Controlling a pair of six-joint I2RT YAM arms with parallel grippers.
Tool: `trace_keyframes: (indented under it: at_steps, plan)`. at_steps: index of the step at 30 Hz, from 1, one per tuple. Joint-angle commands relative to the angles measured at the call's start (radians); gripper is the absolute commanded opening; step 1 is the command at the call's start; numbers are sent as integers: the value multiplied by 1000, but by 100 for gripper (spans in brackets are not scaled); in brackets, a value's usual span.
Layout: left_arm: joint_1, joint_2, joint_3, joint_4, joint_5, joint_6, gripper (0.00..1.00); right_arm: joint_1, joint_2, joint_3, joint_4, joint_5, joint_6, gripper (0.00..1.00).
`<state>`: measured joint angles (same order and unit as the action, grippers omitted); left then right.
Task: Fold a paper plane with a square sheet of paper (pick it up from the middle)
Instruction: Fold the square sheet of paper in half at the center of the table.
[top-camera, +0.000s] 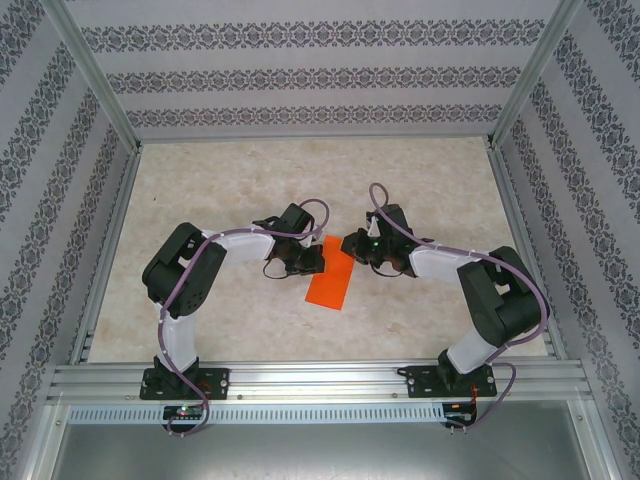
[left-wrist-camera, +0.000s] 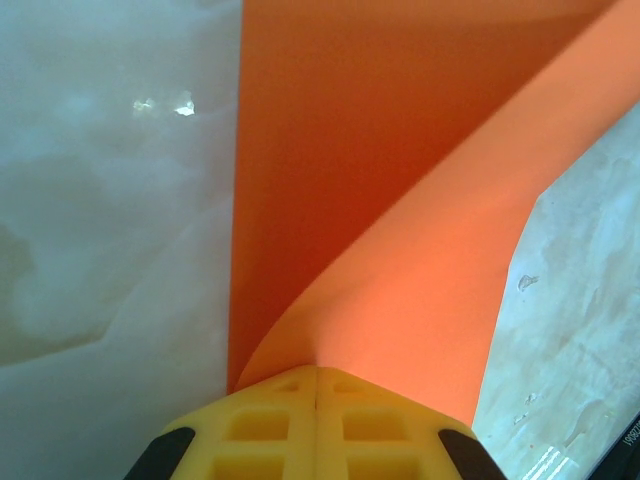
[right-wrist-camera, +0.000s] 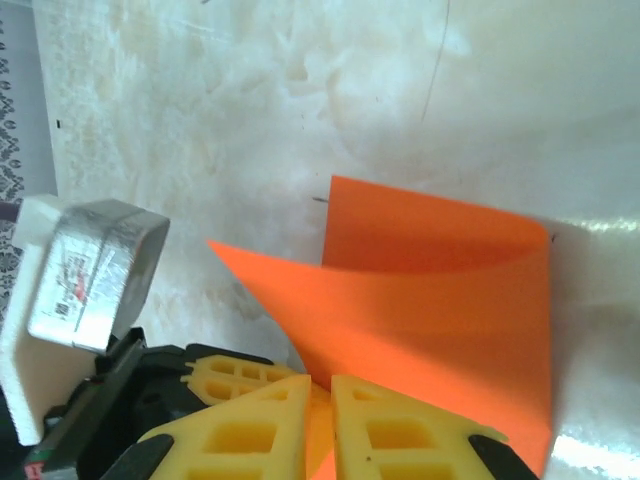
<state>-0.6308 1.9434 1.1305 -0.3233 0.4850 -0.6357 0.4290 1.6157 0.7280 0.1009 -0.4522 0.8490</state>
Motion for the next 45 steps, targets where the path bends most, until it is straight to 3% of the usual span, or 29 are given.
trace_keyframes:
  at_steps: [1, 8, 18, 26, 33, 45]
  plan:
    - [-13, 35, -33, -103, -57, 21, 2, -17, 52, 2, -26, -11, -36, 14]
    - [-13, 34, -35, -105, -60, 22, 2, -19, 137, -21, -21, 33, -38, 14]
    - [-11, 31, -40, -109, -64, 27, 2, -34, 21, 47, -91, -8, -51, 15]
    - [-12, 31, -29, -114, -62, 27, 2, -64, 99, 53, -57, -23, -53, 15]
    - [-13, 31, -31, -115, -61, 31, 2, -65, 157, 54, -125, 88, -52, 15]
    - [-12, 26, -34, -115, -59, 31, 2, -88, 51, 142, -155, -20, -61, 16]
